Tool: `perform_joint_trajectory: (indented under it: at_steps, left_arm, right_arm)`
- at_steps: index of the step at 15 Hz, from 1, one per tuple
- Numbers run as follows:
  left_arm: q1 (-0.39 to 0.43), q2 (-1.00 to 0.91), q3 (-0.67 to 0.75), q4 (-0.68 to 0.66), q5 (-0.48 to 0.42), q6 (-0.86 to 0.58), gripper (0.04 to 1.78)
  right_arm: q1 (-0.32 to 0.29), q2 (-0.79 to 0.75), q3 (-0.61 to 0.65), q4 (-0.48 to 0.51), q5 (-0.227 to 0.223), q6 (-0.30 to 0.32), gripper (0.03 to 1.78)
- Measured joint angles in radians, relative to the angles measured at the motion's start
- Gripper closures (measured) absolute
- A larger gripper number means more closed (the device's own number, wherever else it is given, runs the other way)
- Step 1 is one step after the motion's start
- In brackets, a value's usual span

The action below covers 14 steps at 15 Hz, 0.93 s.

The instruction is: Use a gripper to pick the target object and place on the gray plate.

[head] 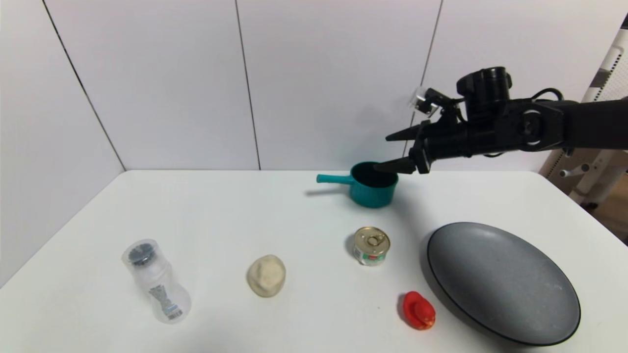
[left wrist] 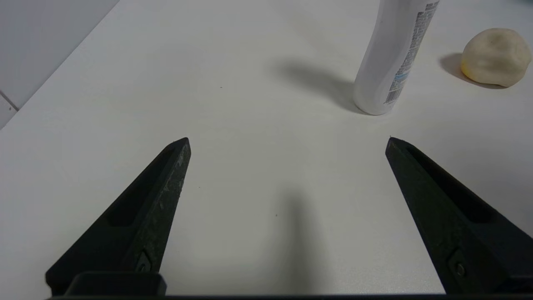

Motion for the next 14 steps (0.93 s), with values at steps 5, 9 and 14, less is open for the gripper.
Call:
perform_joint_trajectory:
  at_steps: [5, 9, 14]
  left_arm:
    - [0.000, 0.000, 0.000, 0.000, 0.000, 0.000, 0.13]
    - [0.000, 0.000, 0.000, 0.000, 0.000, 0.000, 0.13]
    - [0.000, 0.000, 0.000, 0.000, 0.000, 0.000, 0.13]
  right_arm:
    - [0.010, 0.080, 0.004, 0.002, -0.004, -0.143, 0.10]
    - [0.017, 0.110, 0.008, 0.057, -0.002, -0.238, 0.10]
    - [0.023, 0.139, -0.004, 0.064, -0.008, -0.276, 0.10]
